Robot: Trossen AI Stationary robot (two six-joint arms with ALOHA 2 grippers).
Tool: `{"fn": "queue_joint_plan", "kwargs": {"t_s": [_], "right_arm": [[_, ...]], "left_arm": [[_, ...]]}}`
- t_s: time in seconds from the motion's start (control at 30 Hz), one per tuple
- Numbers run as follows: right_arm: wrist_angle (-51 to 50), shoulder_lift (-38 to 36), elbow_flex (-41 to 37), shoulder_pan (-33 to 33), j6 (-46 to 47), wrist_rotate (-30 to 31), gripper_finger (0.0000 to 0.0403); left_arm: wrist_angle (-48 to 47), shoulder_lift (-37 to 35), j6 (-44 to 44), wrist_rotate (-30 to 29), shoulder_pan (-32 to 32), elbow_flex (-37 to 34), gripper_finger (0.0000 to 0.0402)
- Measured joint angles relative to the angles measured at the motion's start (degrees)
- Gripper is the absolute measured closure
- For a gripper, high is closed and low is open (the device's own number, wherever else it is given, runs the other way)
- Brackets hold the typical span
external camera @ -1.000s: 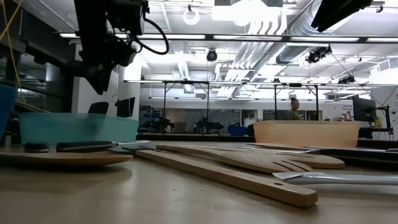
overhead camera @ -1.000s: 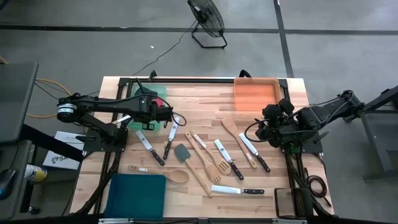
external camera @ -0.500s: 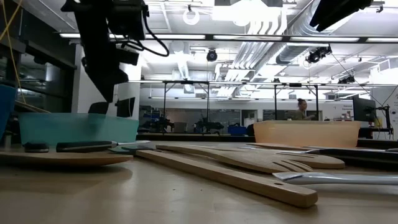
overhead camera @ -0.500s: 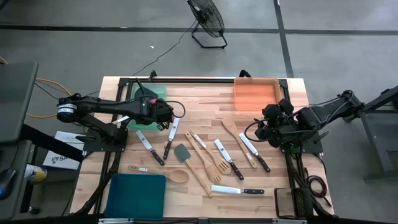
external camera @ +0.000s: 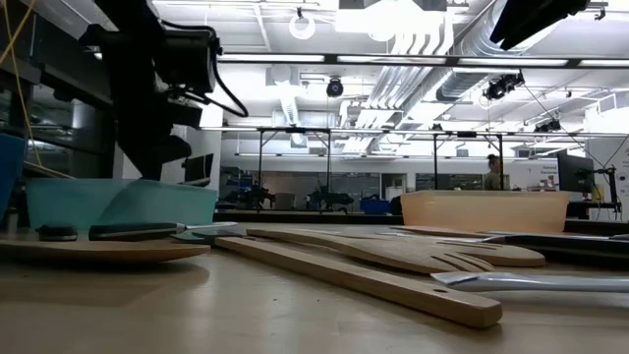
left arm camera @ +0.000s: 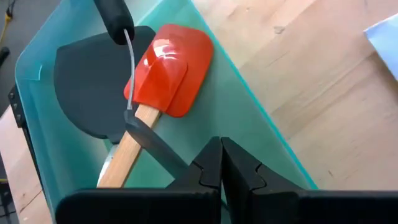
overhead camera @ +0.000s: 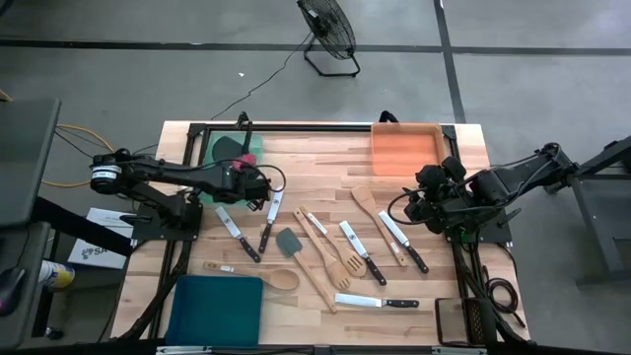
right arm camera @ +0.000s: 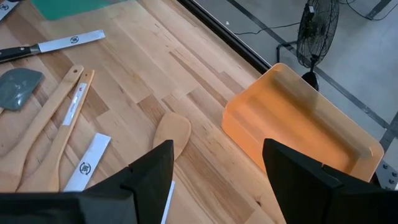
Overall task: Pick & Place Kitchen Items
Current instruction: Put the black turner spatula into the blue green bin, then put the black knife into the blue bin
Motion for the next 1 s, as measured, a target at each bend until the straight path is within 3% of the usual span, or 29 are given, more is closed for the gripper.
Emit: {"fn": "queue_joint_plan", "kwargs": {"t_s": [0.4, 0.53, 0.87, 1.0], "right_arm": [[0.27, 0.0, 0.01, 0.0, 2.44, -0.02, 0.0164], [2.26, -0.04, -2.88, -0.03, 6.93, -0.78, 0.0164], [12.17, 0.0, -11.7, -0.15, 15.29, -19.3, 0.0164], [12.18, 0.0, -13.79, -0.11, 19.02, -27.78, 0.0164]], "left_arm": [[3.38, -4.6, 1.94, -2.46, 0.02, 3.86, 0.0402], [11.48, -7.57, 7.27, -3.67, 0.02, 4.81, 0.0401], [40.35, -9.03, 30.91, -1.98, -1.51, 4.01, 0.0401], [58.41, -8.98, 41.98, 3.7, -0.39, -1.08, 0.0401]]}}
